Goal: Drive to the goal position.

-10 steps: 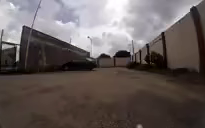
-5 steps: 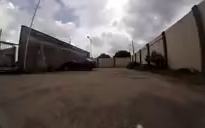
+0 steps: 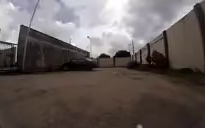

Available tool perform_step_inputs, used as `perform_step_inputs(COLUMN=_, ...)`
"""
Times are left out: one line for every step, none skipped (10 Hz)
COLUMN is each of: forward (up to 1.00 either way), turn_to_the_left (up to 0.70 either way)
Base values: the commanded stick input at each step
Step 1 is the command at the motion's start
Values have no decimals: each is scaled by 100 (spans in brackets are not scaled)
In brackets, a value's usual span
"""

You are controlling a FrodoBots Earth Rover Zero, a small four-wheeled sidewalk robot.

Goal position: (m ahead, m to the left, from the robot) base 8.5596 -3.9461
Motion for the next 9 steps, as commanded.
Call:
perform_step_inputs(forward=30, turn_to_the_left=0)
perform_step_inputs(forward=30, turn_to_the_left=0)
perform_step_inputs(forward=30, turn_to_the_left=0)
perform_step_inputs(forward=30, turn_to_the_left=0)
perform_step_inputs(forward=30, turn_to_the_left=0)
perform_step_inputs(forward=30, turn_to_the_left=0)
perform_step_inputs(forward=30, turn_to_the_left=0)
perform_step_inputs(forward=30, turn_to_the_left=0)
perform_step_inputs(forward=30, turn_to_the_left=0)
